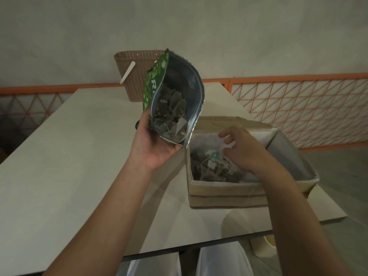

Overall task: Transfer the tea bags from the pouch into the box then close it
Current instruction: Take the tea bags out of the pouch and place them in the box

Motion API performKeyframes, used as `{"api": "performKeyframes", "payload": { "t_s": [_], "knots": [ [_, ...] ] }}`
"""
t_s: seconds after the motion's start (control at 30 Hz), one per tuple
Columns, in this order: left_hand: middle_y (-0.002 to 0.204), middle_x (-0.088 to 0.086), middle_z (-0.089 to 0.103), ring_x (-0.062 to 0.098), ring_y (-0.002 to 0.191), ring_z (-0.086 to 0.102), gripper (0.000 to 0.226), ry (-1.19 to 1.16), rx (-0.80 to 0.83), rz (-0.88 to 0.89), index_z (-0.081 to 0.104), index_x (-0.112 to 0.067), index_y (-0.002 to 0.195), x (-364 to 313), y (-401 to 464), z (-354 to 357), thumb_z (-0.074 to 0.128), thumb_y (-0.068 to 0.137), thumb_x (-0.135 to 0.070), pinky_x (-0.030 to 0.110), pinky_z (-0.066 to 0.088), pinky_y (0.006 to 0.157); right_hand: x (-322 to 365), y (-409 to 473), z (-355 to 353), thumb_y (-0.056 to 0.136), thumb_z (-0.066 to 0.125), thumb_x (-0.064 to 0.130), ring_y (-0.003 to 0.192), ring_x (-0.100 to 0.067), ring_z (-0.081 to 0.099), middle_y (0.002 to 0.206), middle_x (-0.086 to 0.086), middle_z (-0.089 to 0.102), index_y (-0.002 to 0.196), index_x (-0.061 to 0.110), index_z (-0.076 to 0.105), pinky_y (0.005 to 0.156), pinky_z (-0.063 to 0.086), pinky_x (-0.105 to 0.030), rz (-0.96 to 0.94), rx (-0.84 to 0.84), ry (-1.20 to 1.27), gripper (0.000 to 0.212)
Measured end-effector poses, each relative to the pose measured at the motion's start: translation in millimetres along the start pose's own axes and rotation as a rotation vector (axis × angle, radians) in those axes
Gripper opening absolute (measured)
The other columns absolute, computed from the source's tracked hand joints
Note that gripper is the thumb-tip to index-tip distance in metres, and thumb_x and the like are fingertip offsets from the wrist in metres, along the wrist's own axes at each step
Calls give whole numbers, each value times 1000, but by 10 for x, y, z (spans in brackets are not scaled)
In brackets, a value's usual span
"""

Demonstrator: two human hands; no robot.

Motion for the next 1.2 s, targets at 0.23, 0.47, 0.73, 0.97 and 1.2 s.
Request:
{"api": "performKeyframes", "payload": {
  "t_s": [0.23, 0.47, 0.73, 0.97, 1.2],
  "knots": [
    [129, 8, 68, 26, 106, 69, 70, -17, 13, -18, 60, -20, 138, -1, 15, -6, 63, 78, -55, 35, 60, 82, 52, -91, 71, 82, 73, 44, 103, -10, 54, 114, 10, 58, 129, 34, 57, 90, 42, -28, -68, 420, -124, 50],
    [123, 9, 71, 25, 101, 70, 66, -7, -5, -11, 65, -18, 130, 0, 8, 12, 64, 75, -54, 34, 56, 85, 65, -20, 88, 92, 61, 10, 95, -4, 55, 119, 8, 59, 125, 31, 58, 79, 44, -17, -109, 285, 87, 39],
    [127, 8, 68, 24, 100, 70, 70, 39, 21, 6, 60, -20, 139, -8, -15, 13, 59, 80, -57, 33, 60, 77, 304, -76, -88, 89, 62, 8, 87, -5, 56, 99, 11, 52, 92, 27, 63, 73, 41, -6, -301, -272, 345, 20],
    [154, 11, 51, 24, 126, 54, 81, 107, 35, 21, 46, -17, 153, -8, -25, 27, 57, 84, -57, 35, 49, 93, 615, -124, 92, 82, 72, 44, 109, -12, 51, 119, 5, 41, 126, 36, 59, 95, 44, -19, -348, -147, 245, 46],
    [150, 12, 55, 27, 129, 53, 78, 109, 10, -4, 56, -16, 146, 1, -40, 19, 51, 87, -66, 35, 46, 98, 634, -128, 209, 85, 70, 41, 108, -18, 50, 106, 3, 41, 106, 31, 68, 91, 48, -31, -356, -160, 7, 24]
  ]
}}
Point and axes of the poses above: each hand's wrist, its own y-axis towards the middle knuckle, its own z-axis out of the palm, x = y × z, the point moved 1 cm from there along y, towards the middle knuckle
